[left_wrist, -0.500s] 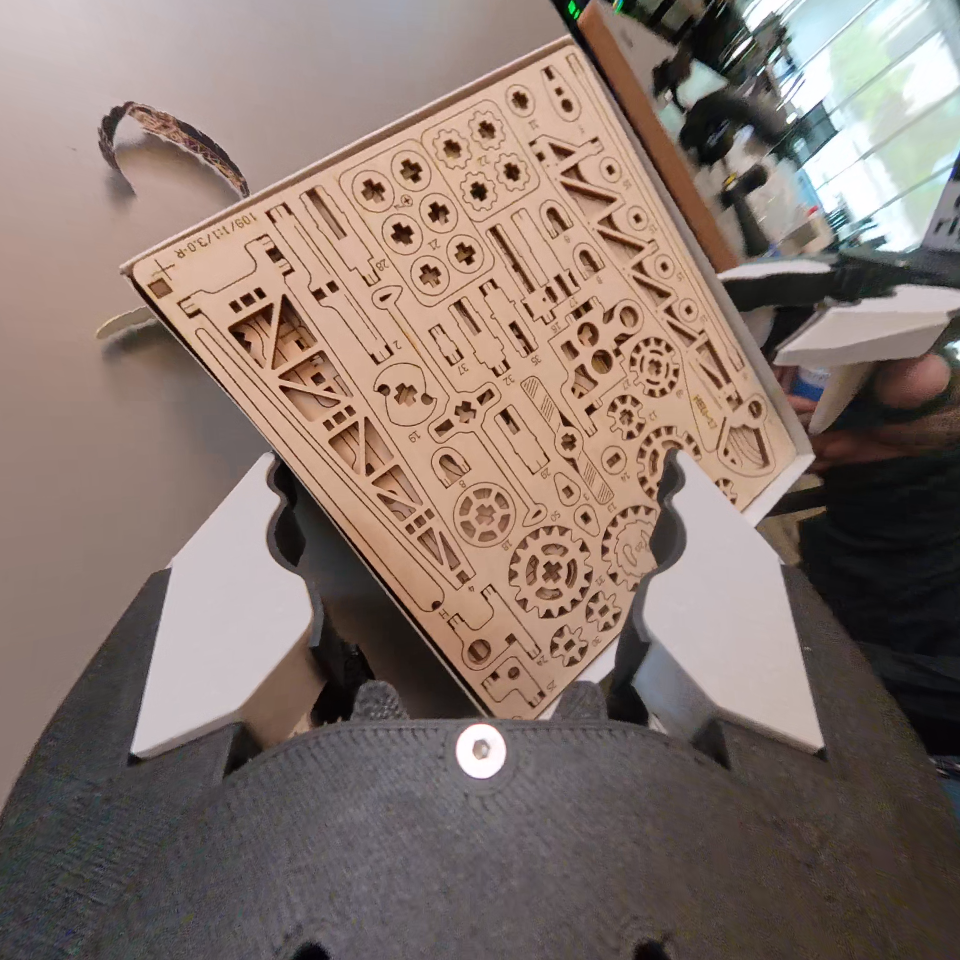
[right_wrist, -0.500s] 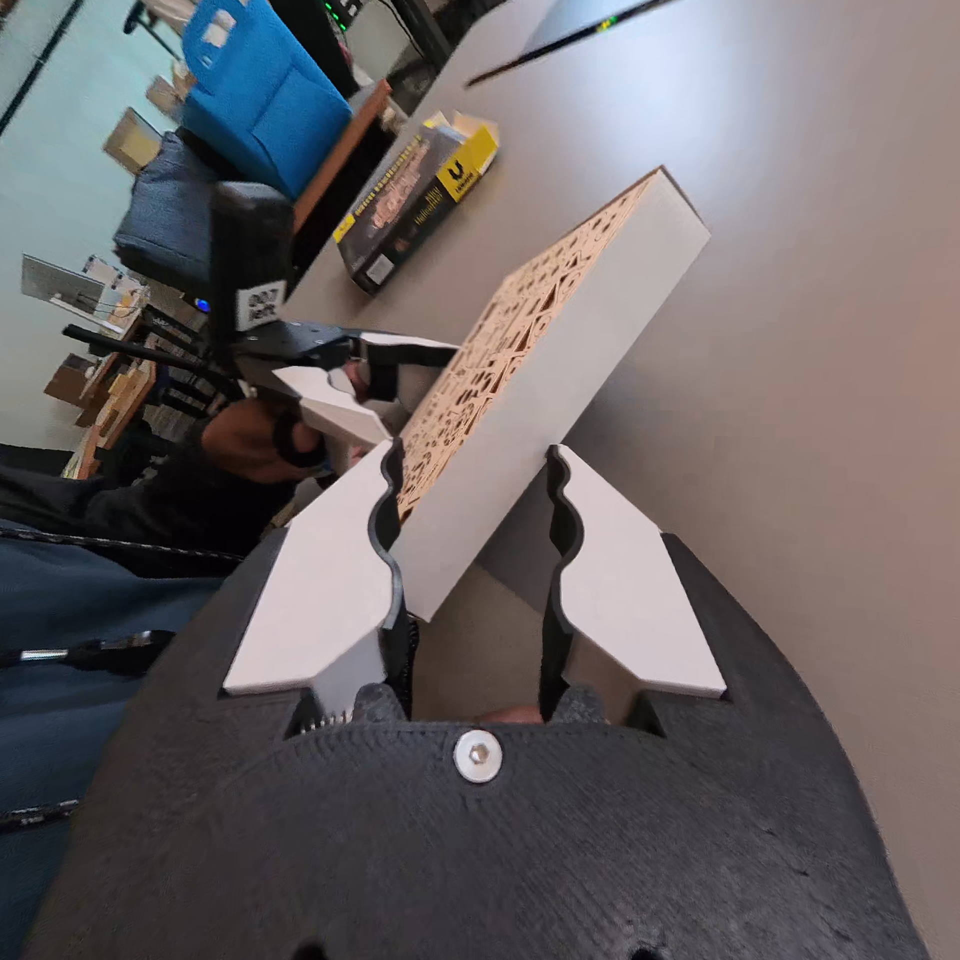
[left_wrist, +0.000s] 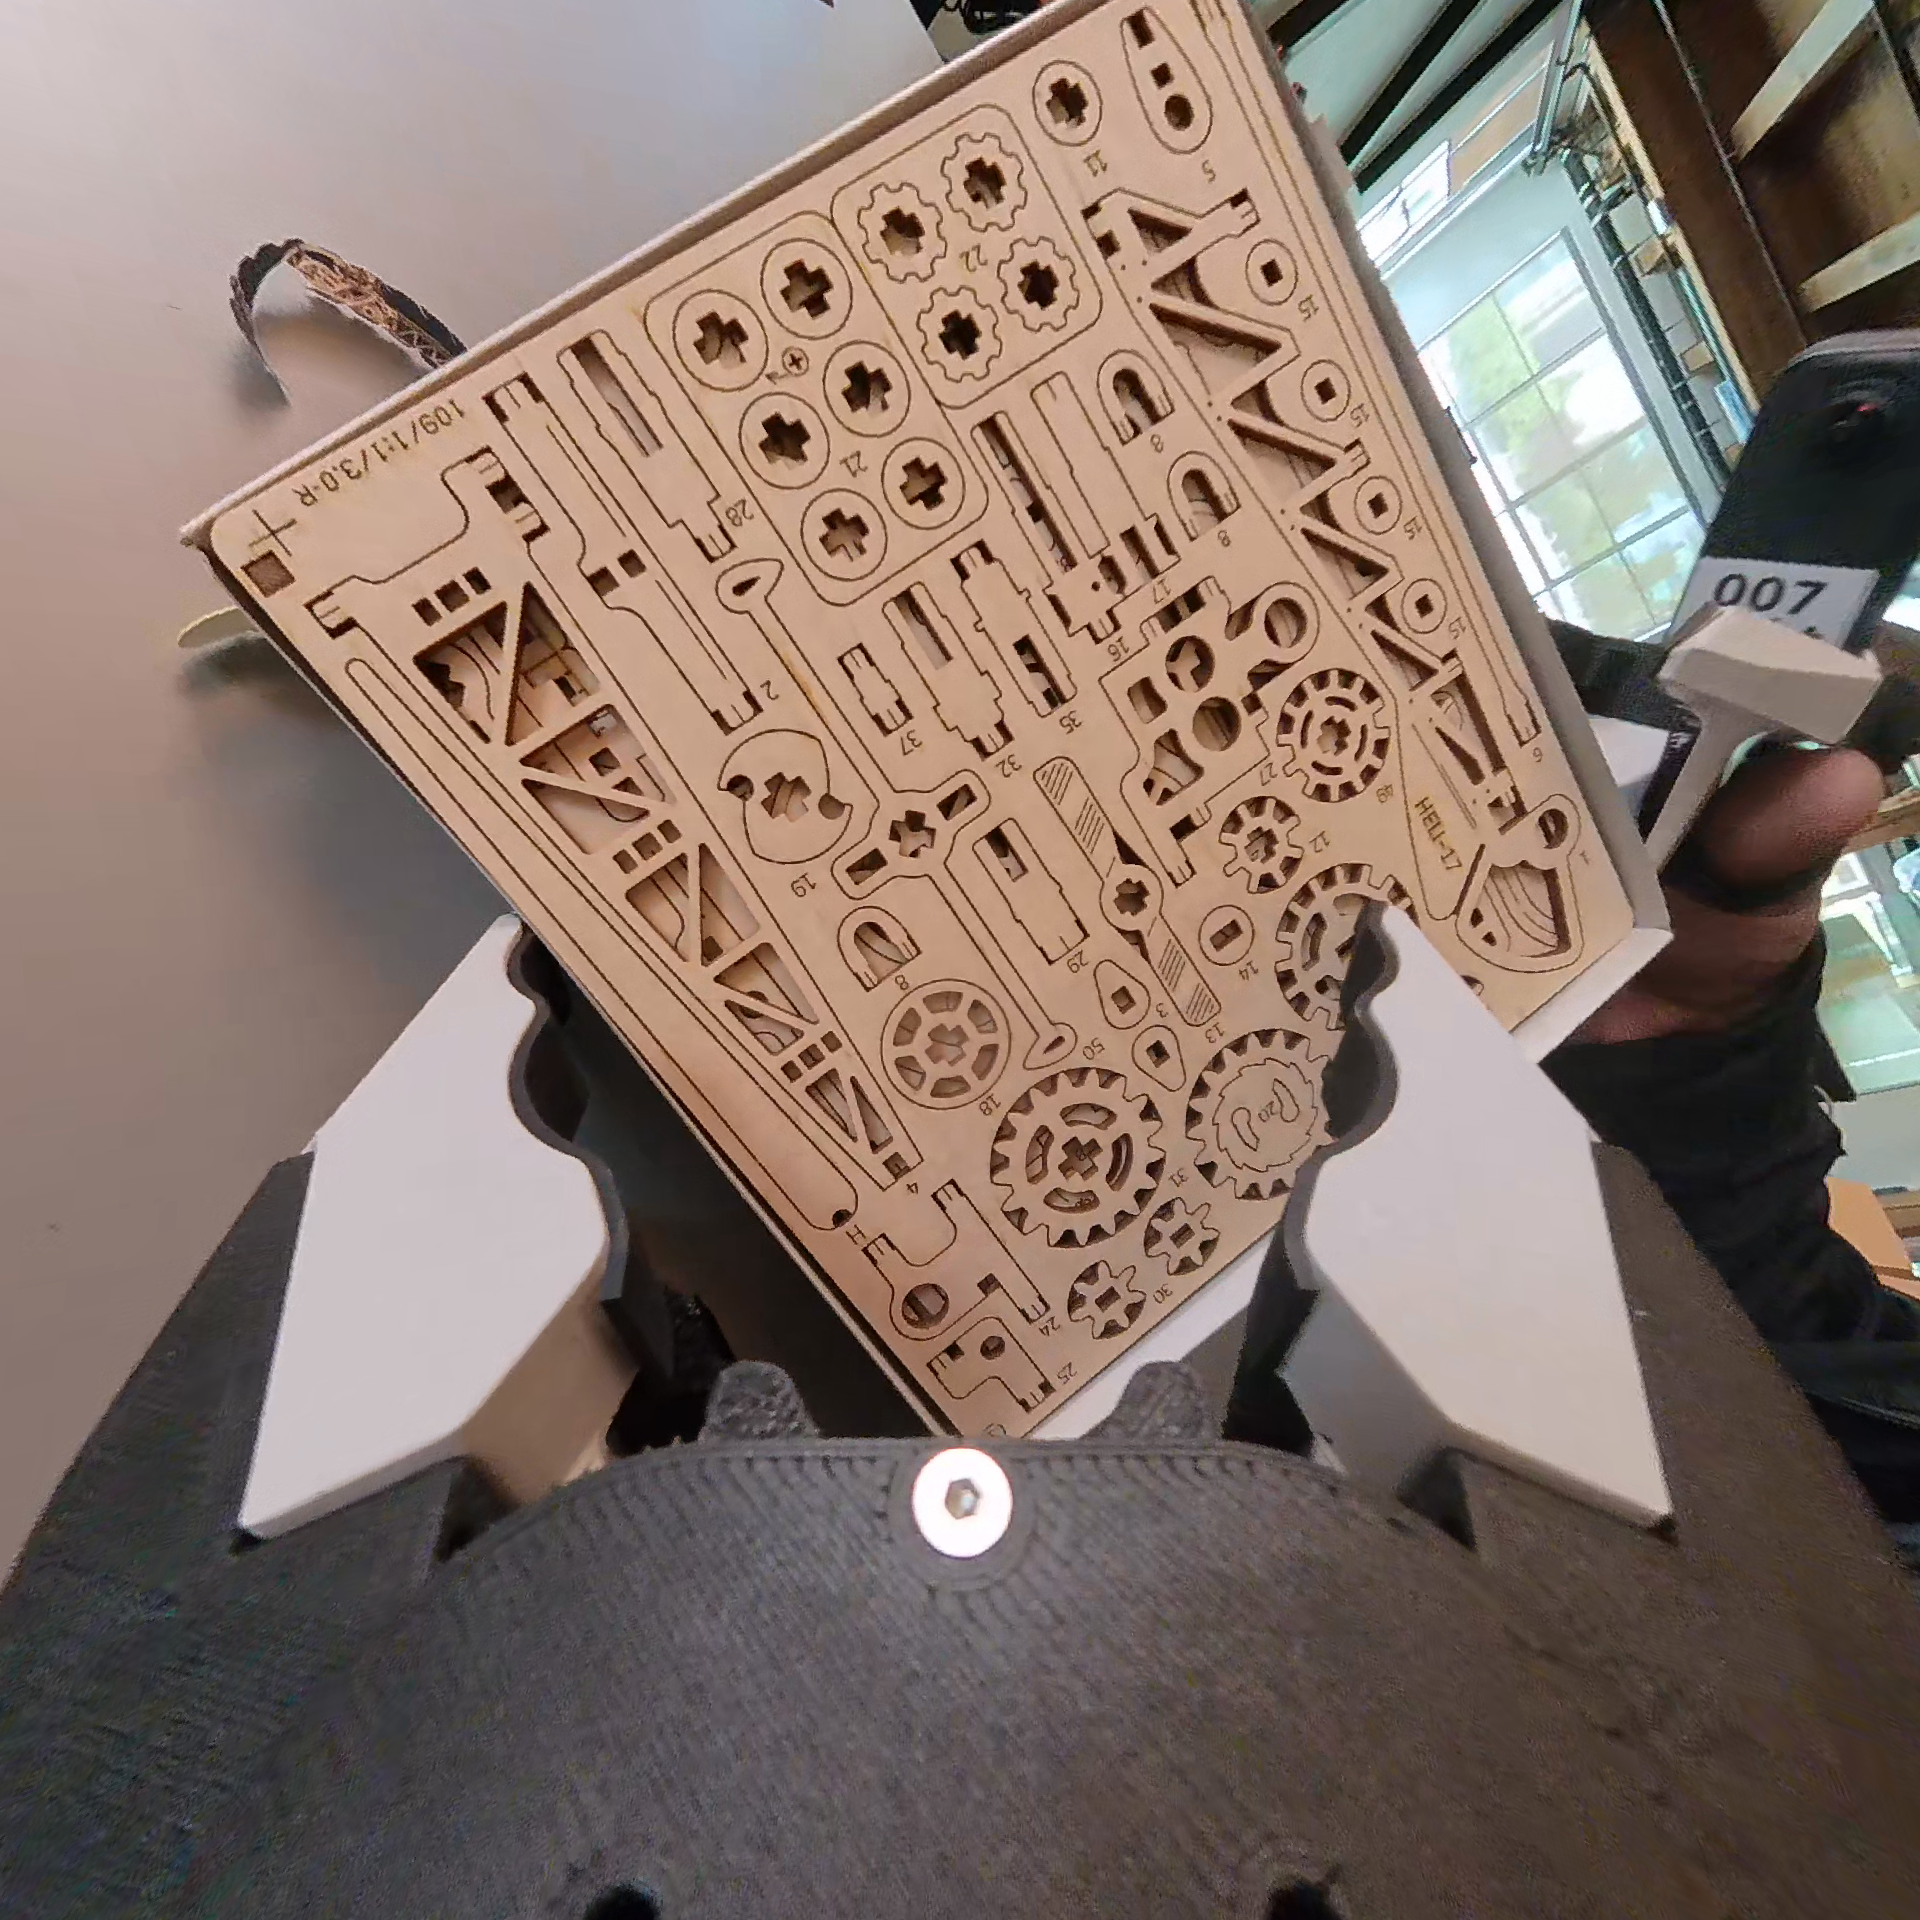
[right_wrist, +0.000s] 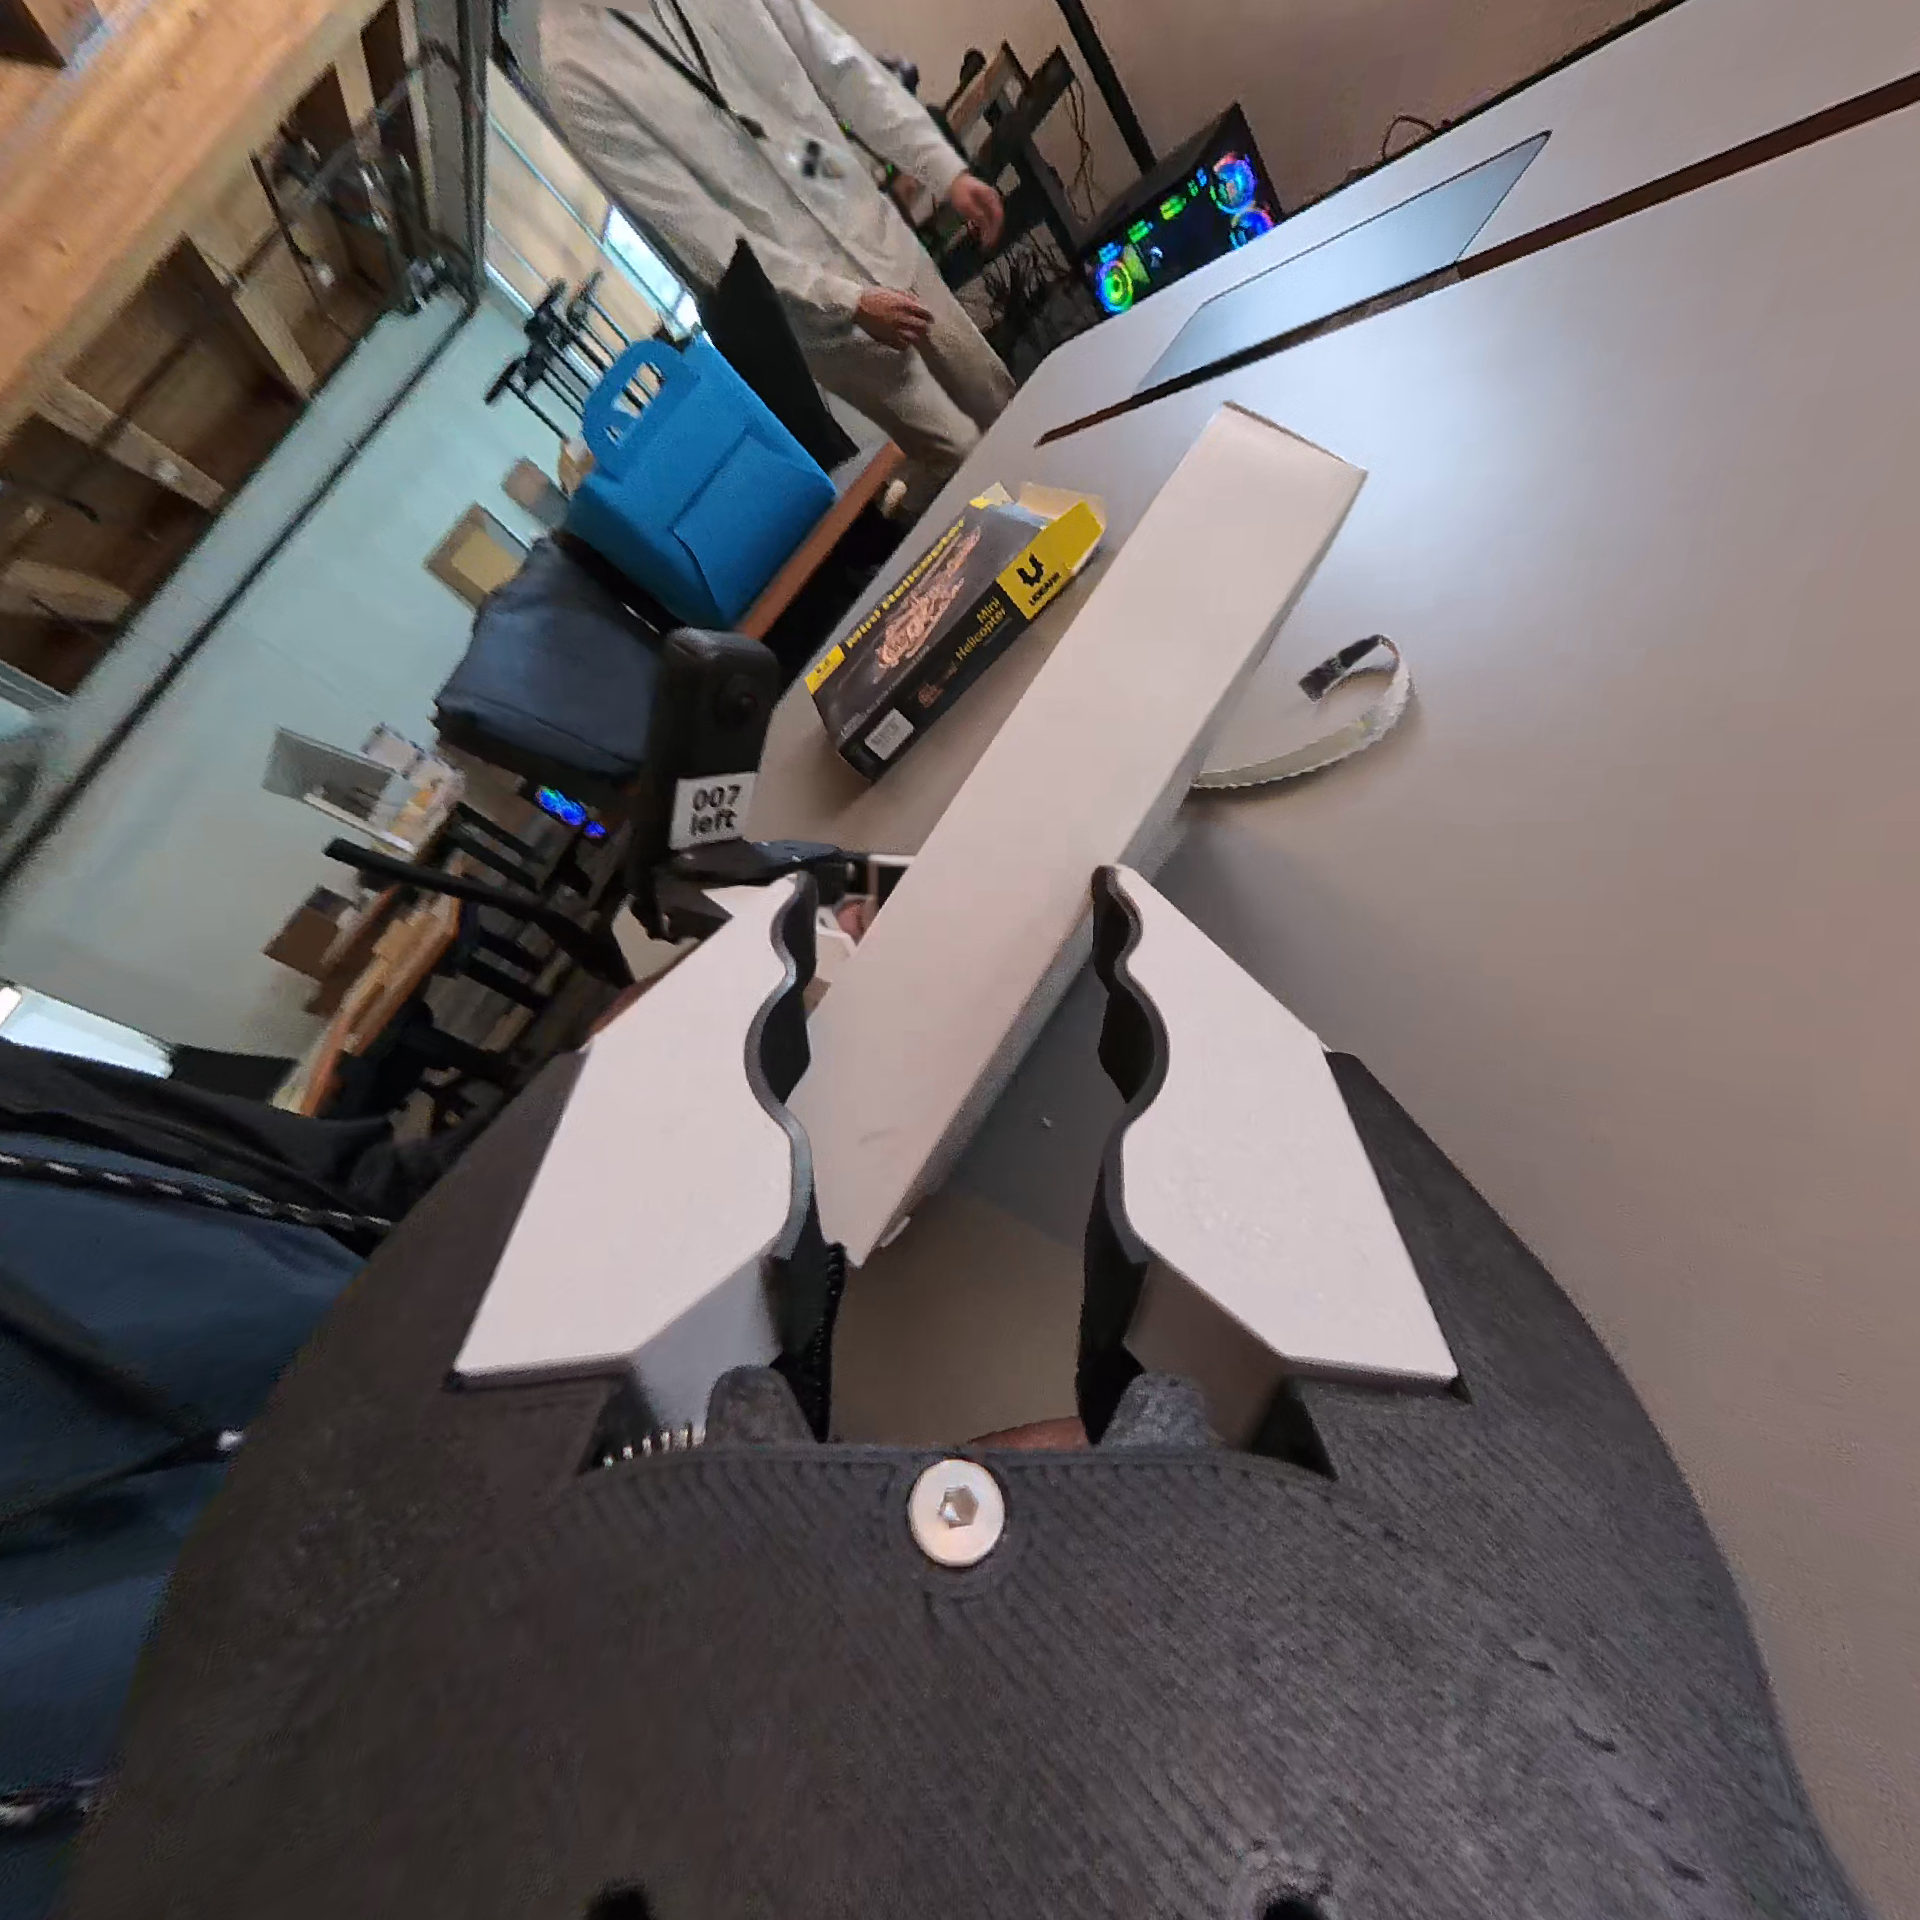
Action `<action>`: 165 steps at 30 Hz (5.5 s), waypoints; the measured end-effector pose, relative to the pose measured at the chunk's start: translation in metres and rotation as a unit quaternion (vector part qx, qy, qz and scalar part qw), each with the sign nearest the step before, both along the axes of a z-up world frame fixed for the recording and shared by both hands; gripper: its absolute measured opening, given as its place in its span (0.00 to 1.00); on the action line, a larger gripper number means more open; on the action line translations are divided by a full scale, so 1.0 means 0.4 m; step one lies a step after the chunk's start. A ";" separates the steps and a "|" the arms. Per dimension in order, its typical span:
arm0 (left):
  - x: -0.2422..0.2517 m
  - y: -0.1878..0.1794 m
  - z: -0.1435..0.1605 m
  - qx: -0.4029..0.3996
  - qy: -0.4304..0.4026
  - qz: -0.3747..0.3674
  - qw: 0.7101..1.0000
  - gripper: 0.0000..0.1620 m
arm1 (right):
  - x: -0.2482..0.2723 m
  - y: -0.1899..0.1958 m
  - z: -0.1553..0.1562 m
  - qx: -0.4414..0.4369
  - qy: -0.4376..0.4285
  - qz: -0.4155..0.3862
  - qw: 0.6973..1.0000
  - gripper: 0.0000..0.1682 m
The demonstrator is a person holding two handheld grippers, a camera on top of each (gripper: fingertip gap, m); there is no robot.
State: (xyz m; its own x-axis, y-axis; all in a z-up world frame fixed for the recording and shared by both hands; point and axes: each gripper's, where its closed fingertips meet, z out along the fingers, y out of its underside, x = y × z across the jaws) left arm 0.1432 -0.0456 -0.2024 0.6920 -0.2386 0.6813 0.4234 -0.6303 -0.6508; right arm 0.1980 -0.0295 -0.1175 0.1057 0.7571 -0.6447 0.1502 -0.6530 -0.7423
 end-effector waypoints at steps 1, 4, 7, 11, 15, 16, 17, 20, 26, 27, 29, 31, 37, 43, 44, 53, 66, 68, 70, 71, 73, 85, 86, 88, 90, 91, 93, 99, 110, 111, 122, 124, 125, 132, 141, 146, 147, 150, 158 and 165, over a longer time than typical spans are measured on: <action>0.000 -0.001 0.002 0.001 -0.005 -0.001 1.000 0.90 | -0.001 0.000 0.005 -0.015 0.010 -0.002 1.000 0.33; 0.013 -0.008 0.012 0.009 -0.021 -0.017 1.000 0.88 | -0.010 -0.008 -0.007 -0.072 0.018 0.007 0.997 0.35; 0.019 -0.008 0.003 0.005 -0.008 -0.014 1.000 0.90 | -0.033 -0.029 -0.032 -0.101 0.010 0.013 0.995 0.37; 0.016 -0.008 0.008 0.010 -0.016 -0.011 1.000 0.89 | -0.034 -0.023 -0.026 -0.101 0.008 0.012 0.995 0.37; 0.019 -0.012 0.008 0.012 -0.012 -0.018 1.000 0.90 | -0.036 -0.021 -0.012 -0.080 -0.009 0.025 0.996 0.36; 0.018 -0.013 0.010 0.013 -0.014 -0.019 1.000 0.90 | -0.039 -0.019 -0.007 -0.074 -0.013 0.027 0.997 0.34; 0.014 -0.015 0.011 0.013 -0.015 -0.019 1.000 0.90 | -0.042 -0.018 -0.003 -0.068 -0.018 0.029 0.997 0.33; -0.014 -0.021 0.009 0.012 -0.010 -0.007 1.000 0.91 | -0.062 -0.019 0.004 -0.038 -0.044 0.035 0.998 0.32; -0.065 -0.040 0.006 0.000 -0.003 0.007 1.000 0.94 | -0.119 -0.046 0.012 0.005 -0.084 0.058 0.995 0.31; -0.068 -0.042 0.006 -0.002 -0.004 0.008 1.000 0.94 | -0.126 -0.047 0.013 0.012 -0.092 0.060 0.994 0.31; -0.071 -0.044 0.010 -0.002 -0.014 0.010 1.000 0.94 | -0.136 -0.046 0.016 0.022 -0.105 0.062 0.992 0.30; -0.075 -0.047 0.014 0.001 -0.030 0.010 0.999 0.93 | -0.142 -0.045 0.019 0.029 -0.113 0.068 0.991 0.27; -0.069 -0.064 0.011 0.006 -0.023 -0.014 1.000 0.91 | -0.140 -0.026 0.014 0.028 -0.131 0.065 0.989 0.24; -0.128 -0.072 0.024 0.026 0.005 0.011 1.000 0.88 | -0.149 -0.029 0.021 0.047 -0.153 0.064 0.985 0.24; -0.135 -0.075 0.029 0.030 0.002 0.013 0.999 0.88 | -0.156 -0.034 0.026 0.051 -0.154 0.066 0.985 0.24; -0.145 -0.113 0.100 0.090 -0.042 0.000 0.995 0.87 | -0.248 -0.125 0.067 0.101 -0.159 0.101 0.977 0.27; -0.147 -0.161 0.163 0.127 -0.120 0.005 0.985 0.82 | -0.301 -0.197 0.071 0.109 -0.150 0.127 0.974 0.17; -0.145 -0.163 0.169 0.130 -0.120 0.006 0.984 0.81 | -0.299 -0.195 0.072 0.111 -0.153 0.124 0.974 0.17; -0.145 -0.164 0.176 0.132 -0.123 0.007 0.984 0.81 | -0.294 -0.196 0.076 0.120 -0.158 0.121 0.973 0.20; -0.145 -0.164 0.179 0.133 -0.123 0.007 0.983 0.81 | -0.290 -0.201 0.076 0.127 -0.163 0.124 0.970 0.23; -0.145 -0.166 0.182 0.134 -0.122 0.005 0.983 0.81 | -0.279 -0.218 0.071 0.140 -0.176 0.135 0.965 0.31; -0.151 -0.183 0.191 0.141 -0.143 -0.011 0.980 0.81 | -0.258 -0.235 0.067 0.118 -0.162 0.134 0.971 0.30; -0.153 -0.185 0.192 0.140 -0.144 -0.011 0.980 0.81 | -0.258 -0.236 0.067 0.117 -0.159 0.135 0.971 0.29; -0.158 -0.188 0.192 0.138 -0.149 -0.011 0.979 0.81 | -0.260 -0.241 0.068 0.111 -0.152 0.139 0.972 0.28; -0.162 -0.190 0.192 0.136 -0.153 -0.009 0.979 0.81 | -0.262 -0.245 0.067 0.107 -0.148 0.142 0.973 0.26; -0.163 -0.191 0.192 0.135 -0.153 -0.008 0.979 0.81 | -0.264 -0.245 0.065 0.104 -0.146 0.142 0.973 0.25; -0.163 -0.192 0.192 0.131 -0.150 -0.007 0.980 0.81 | -0.264 -0.245 0.063 0.098 -0.141 0.144 0.975 0.25; -0.170 -0.195 0.192 0.120 -0.156 0.000 0.980 0.81 | -0.259 -0.239 0.064 0.093 -0.136 0.142 0.976 0.25; -0.182 -0.197 0.182 0.091 -0.153 0.020 0.984 0.81 | -0.240 -0.215 0.057 0.077 -0.124 0.134 0.980 0.25; -0.183 -0.198 0.181 0.090 -0.154 0.021 0.984 0.82 | -0.238 -0.212 0.057 0.075 -0.123 0.133 0.981 0.26; -0.188 -0.199 0.185 0.091 -0.172 0.036 0.980 0.82 | -0.222 -0.206 0.055 0.036 -0.092 0.142 0.985 0.27; -0.188 -0.199 0.185 0.092 -0.173 0.037 0.980 0.82 | -0.218 -0.206 0.056 0.028 -0.081 0.145 0.986 0.27; -0.188 -0.199 0.185 0.092 -0.173 0.038 0.980 0.82 | -0.215 -0.208 0.056 0.024 -0.075 0.148 0.986 0.28; -0.189 -0.197 0.188 0.096 -0.179 0.046 0.978 0.82 | -0.188 -0.239 0.063 0.027 -0.018 0.179 0.983 0.37; -0.186 -0.193 0.190 0.099 -0.177 0.051 0.978 0.82 | -0.164 -0.277 0.045 0.066 0.013 0.195 0.979 0.48; -0.187 -0.193 0.190 0.100 -0.180 0.054 0.977 0.82 | -0.176 -0.302 0.020 0.103 -0.005 0.197 0.975 0.53; -0.187 -0.193 0.190 0.100 -0.180 0.054 0.977 0.82 | -0.181 -0.301 0.014 0.111 -0.011 0.192 0.975 0.52; -0.188 -0.193 0.190 0.099 -0.179 0.054 0.977 0.82 | -0.195 -0.300 -0.001 0.135 -0.028 0.175 0.975 0.52; -0.192 -0.199 0.181 0.093 -0.181 0.056 0.977 0.82 | -0.200 -0.266 0.004 0.155 -0.024 0.112 0.981 0.43; -0.209 -0.204 0.142 0.078 -0.191 0.074 0.976 0.82 | -0.176 -0.224 0.011 0.142 -0.009 0.066 0.988 0.38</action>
